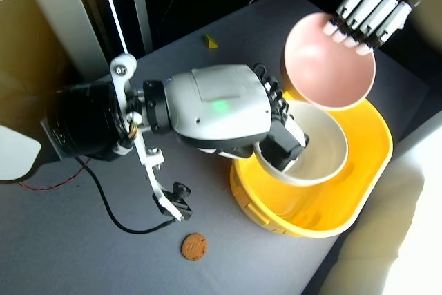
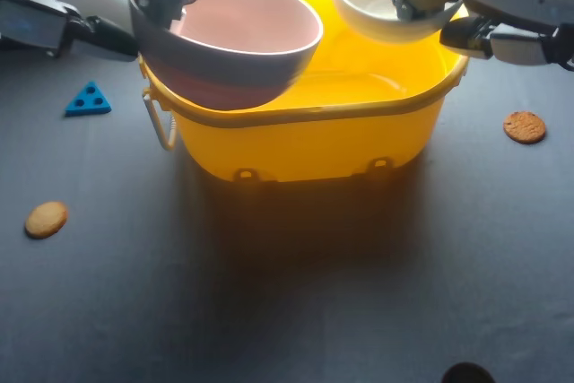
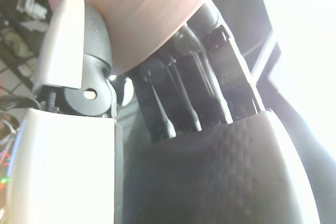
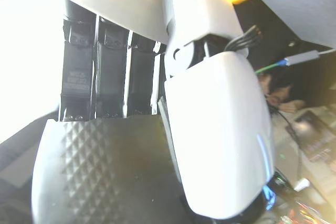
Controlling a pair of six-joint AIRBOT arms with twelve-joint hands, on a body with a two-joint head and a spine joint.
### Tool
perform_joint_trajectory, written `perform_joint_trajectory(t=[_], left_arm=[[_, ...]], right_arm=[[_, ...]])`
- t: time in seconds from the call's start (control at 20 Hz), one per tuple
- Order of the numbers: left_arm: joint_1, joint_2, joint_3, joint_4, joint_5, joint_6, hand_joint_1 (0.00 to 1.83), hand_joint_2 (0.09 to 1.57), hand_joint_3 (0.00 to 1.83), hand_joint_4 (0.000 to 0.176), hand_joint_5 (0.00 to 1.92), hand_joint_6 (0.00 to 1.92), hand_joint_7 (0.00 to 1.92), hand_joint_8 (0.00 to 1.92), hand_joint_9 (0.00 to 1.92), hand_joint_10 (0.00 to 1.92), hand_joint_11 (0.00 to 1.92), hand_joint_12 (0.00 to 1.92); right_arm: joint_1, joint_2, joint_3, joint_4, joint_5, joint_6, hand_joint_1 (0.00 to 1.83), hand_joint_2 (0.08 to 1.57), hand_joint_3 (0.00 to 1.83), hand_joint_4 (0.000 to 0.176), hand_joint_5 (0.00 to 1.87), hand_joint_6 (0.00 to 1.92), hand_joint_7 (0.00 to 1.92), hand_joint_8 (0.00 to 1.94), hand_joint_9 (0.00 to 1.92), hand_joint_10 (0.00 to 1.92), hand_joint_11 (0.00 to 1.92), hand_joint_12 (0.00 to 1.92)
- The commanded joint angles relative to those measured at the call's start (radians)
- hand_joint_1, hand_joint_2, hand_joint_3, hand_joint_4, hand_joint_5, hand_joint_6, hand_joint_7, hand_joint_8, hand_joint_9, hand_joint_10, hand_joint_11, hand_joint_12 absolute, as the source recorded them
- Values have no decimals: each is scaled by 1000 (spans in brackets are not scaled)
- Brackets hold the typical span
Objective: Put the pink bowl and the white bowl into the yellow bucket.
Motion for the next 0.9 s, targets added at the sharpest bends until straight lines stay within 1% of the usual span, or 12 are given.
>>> perform_joint_trajectory(t=[0.0, 0.05, 0.15, 0.2, 0.3, 0.35, 0.45, 0.55, 0.6, 0.65, 0.8, 0.85], left_arm=[[-13, 3, 14, -107, -34, 8, 1373, 1130, 2, 0, 847, 1094, 1021, 1047, 846, 1209, 648, 1292], [-13, -9, 24, -100, -31, 11, 1373, 1131, 2, 0, 839, 1093, 1016, 1068, 848, 1206, 647, 1297], [-17, -37, 44, -86, -22, 17, 1374, 1124, 0, 0, 857, 1096, 1026, 1018, 866, 1181, 657, 1272], [-21, -52, 54, -82, -17, 20, 1370, 1133, 2, 0, 848, 1140, 1015, 1040, 833, 1198, 632, 1282], [-36, -77, 72, -69, -8, 25, 1372, 1130, 0, 0, 860, 1133, 1028, 1011, 830, 1198, 631, 1295], [-42, -87, 80, -62, -4, 28, 1372, 1125, 0, 0, 877, 1126, 1032, 963, 844, 1197, 633, 1282], [-51, -107, 97, -48, 1, 31, 1376, 1118, 0, 0, 871, 1092, 1042, 971, 875, 1170, 672, 1268], [-56, -118, 108, -40, 4, 32, 1371, 1131, 2, 0, 842, 1152, 1011, 981, 855, 1221, 658, 1278], [-56, -122, 112, -36, 6, 34, 1370, 1137, 1, 0, 826, 1155, 1006, 1038, 840, 1220, 639, 1288], [-56, -125, 116, -28, 7, 35, 1370, 1138, 1, 0, 823, 1156, 1007, 1043, 835, 1222, 630, 1288], [-46, -127, 116, -11, 9, 41, 1374, 1121, 0, 0, 869, 1110, 1046, 951, 856, 1195, 657, 1268], [-38, -128, 116, -7, 11, 41, 1373, 1125, 1, 0, 856, 1119, 1042, 981, 848, 1193, 649, 1273]], right_arm=[[8, 6, 13, 56, 97, 7, 1388, 1071, 1, 0, 986, 921, 1044, 783, 1065, 1023, 902, 1078], [6, 0, 22, 64, 95, 8, 1388, 1074, 1, 0, 978, 925, 1031, 809, 1067, 1025, 897, 1096], [3, -6, 32, 68, 95, 9, 1385, 1083, 1, 0, 960, 951, 1008, 852, 1045, 1061, 867, 1147], [2, -9, 35, 70, 95, 10, 1385, 1084, 1, 0, 958, 956, 1010, 855, 1038, 1067, 867, 1152], [2, -10, 36, 70, 95, 12, 1384, 1089, 1, 0, 940, 975, 1000, 881, 1034, 1071, 857, 1155], [1, -10, 36, 70, 94, 13, 1384, 1089, 0, 0, 942, 980, 1001, 877, 1030, 1075, 851, 1153], [-1, -12, 36, 70, 87, 21, 1388, 1077, 0, 0, 967, 941, 1033, 812, 1066, 1022, 871, 1116], [-3, -15, 37, 70, 83, 22, 1388, 1075, 1, 0, 967, 945, 1033, 810, 1066, 1024, 879, 1116], [-3, -18, 38, 70, 83, 22, 1388, 1076, 1, 0, 971, 938, 1027, 822, 1060, 1032, 884, 1122], [-3, -21, 40, 71, 83, 22, 1385, 1084, 2, 0, 950, 976, 1006, 853, 1047, 1050, 880, 1126], [-3, -32, 48, 71, 86, 22, 1384, 1087, 1, 0, 939, 987, 1006, 850, 1043, 1062, 880, 1129], [-3, -37, 54, 71, 88, 22, 1383, 1090, 0, 0, 934, 991, 999, 866, 1039, 1069, 874, 1143]])
